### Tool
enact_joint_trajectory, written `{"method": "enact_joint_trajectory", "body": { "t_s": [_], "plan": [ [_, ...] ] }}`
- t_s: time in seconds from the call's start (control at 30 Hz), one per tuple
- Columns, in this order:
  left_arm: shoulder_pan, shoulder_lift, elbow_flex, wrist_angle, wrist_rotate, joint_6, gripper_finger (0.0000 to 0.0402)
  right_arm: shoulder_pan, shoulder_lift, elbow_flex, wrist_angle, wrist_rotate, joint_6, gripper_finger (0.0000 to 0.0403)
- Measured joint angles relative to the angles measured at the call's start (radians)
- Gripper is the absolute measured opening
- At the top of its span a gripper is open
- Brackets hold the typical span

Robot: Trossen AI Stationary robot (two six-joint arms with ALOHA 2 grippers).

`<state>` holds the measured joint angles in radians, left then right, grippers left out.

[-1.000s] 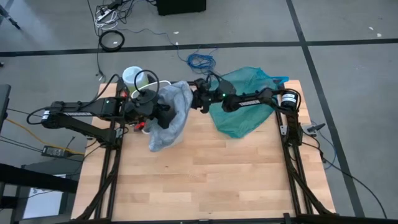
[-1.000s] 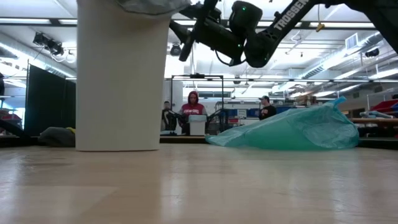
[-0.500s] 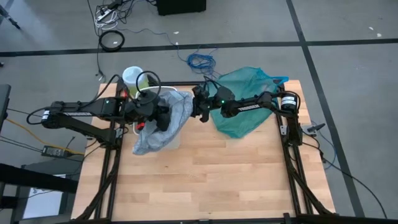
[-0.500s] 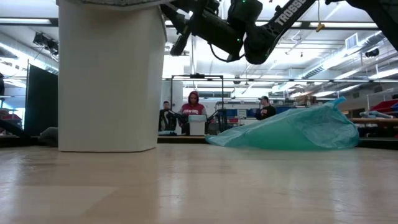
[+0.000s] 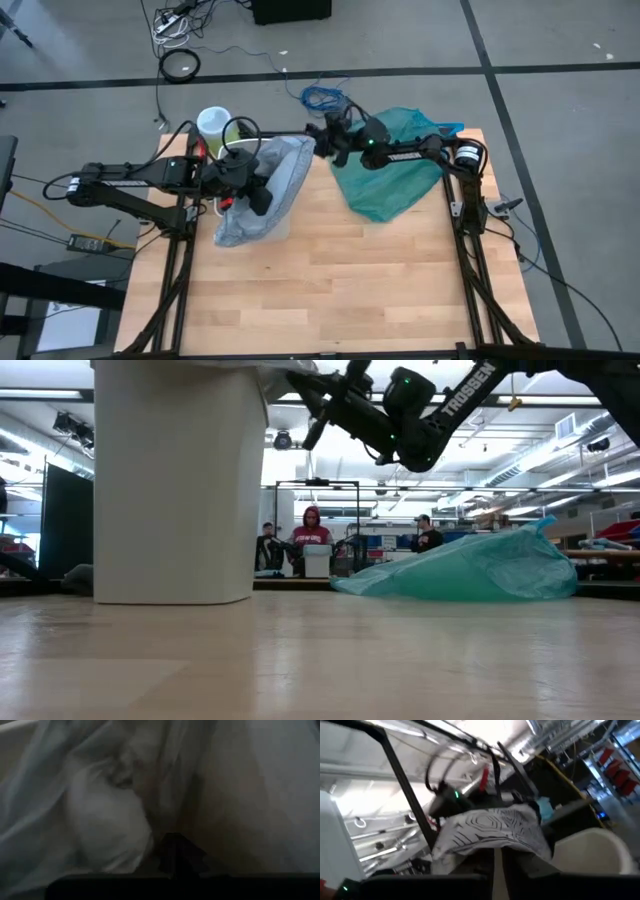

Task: Place trash/remove bag and relplace
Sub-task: Remove the light blue trash bag from the trash bin

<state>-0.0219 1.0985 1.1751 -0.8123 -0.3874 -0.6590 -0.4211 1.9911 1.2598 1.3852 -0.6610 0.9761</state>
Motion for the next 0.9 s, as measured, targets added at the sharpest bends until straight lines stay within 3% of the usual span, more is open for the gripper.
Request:
{"method": "enact_joint_trajectory", "body": {
  "t_s": [0.3,0.67,0.9],
  "plan": [
    [0.000,0.001,0.000,-0.006,0.000,0.000,0.0007,-0.091,0.000,0.000,0.073,-0.026,0.114,0.0008],
    [0.000,0.001,-0.001,-0.031,0.000,0.000,0.0007,-0.199,0.000,0.000,-0.280,0.034,0.044,0.0000],
    [0.000,0.001,-0.001,-0.029,0.005,0.000,0.0007,-0.271,0.000,0.000,-0.469,0.045,0.087,0.0000]
  ]
}}
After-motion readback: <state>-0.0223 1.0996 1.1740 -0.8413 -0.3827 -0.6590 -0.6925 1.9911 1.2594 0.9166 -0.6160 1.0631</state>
